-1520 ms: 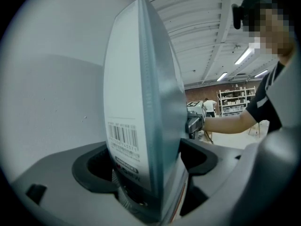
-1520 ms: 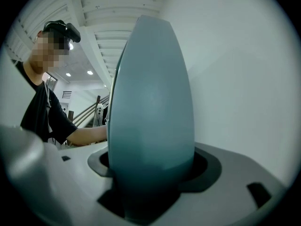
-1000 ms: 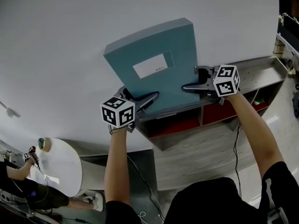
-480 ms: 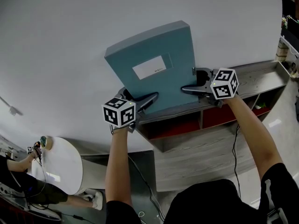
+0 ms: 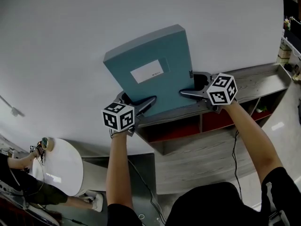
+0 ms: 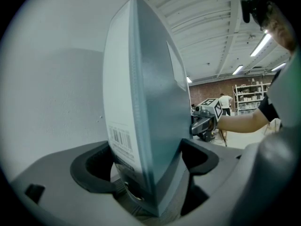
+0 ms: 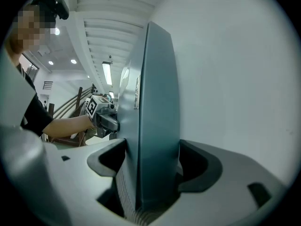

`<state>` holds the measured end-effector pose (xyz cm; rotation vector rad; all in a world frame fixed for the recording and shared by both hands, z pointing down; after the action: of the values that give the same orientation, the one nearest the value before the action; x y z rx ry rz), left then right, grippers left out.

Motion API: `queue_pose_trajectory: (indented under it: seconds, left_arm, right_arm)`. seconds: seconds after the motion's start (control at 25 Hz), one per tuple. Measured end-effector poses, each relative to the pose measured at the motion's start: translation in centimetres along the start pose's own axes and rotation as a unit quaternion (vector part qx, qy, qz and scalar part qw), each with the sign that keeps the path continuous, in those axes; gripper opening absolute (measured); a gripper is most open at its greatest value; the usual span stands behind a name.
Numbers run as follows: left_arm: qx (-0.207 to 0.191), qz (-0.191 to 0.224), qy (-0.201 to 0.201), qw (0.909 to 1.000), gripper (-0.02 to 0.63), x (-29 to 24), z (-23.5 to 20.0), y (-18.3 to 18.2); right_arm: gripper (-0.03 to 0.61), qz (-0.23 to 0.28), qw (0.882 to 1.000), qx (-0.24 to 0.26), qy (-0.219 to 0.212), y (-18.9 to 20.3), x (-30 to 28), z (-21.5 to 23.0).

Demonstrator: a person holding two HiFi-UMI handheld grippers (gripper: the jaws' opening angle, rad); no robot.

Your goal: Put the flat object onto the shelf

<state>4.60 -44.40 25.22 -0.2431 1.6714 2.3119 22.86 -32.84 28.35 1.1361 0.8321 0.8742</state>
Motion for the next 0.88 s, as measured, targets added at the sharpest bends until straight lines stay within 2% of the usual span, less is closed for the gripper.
queue_pose_trajectory:
  seconds: [0.48,0.88]
  left_arm:
    - [0.008,-0.02,-0.005,0.9998,0.41,0.7,0.3,0.2]
    - [-0.002,-0.032,-0.042,0.9986,0.408,2.5,-0.6,1.0]
  right_arm:
    - [0.357,-0.011,1.0,-0.004,0.011,0.4,0.1,0.2]
    - [0.35,-0.009,1.0,0.001,0.017,0.7,0.4,0.1]
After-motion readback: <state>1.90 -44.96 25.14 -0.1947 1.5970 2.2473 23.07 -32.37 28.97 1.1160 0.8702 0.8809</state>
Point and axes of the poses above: the fingertips, and each gripper's own axes: x backward along the fingers, z to its right, y out of its underside, the point moved 5 cm from there along x, backward along the fingers, and after that the axes turned 13 degrees about -x, right-handed, at the moved point
